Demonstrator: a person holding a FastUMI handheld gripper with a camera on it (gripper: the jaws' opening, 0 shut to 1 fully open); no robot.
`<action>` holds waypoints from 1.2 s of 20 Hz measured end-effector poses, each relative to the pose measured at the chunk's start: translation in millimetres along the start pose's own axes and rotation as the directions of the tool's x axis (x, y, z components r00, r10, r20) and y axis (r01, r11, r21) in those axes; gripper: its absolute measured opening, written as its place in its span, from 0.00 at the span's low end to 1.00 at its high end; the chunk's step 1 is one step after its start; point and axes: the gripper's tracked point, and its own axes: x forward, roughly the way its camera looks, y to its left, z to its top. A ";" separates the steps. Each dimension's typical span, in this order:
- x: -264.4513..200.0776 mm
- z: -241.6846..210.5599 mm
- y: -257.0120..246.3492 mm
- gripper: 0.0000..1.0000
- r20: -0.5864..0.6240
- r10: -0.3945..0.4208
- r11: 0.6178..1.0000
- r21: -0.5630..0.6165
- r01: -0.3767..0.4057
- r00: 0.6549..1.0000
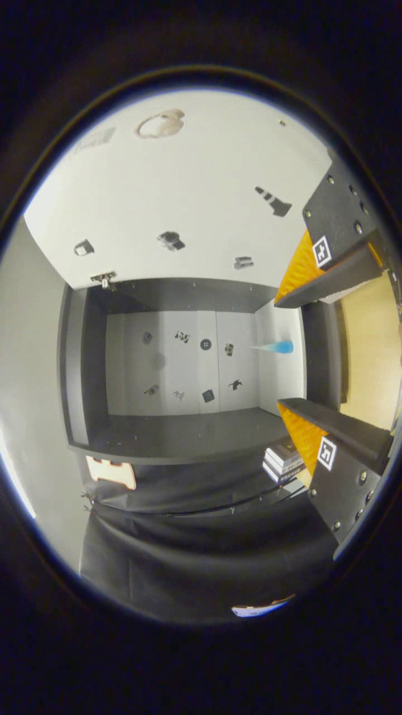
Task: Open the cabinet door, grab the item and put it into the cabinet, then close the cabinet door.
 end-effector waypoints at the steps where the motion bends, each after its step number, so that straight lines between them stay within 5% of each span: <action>1: -10.0 -1.0 -7.1 0.94 0.003 -0.018 1.000 0.010 0.018 1.000; 13: -136.6 -15.7 -108.3 0.94 0.006 -0.221 0.973 0.072 0.220 0.975; 24: -164.8 -40.2 -247.7 0.94 -0.021 -0.506 0.862 0.036 0.506 0.862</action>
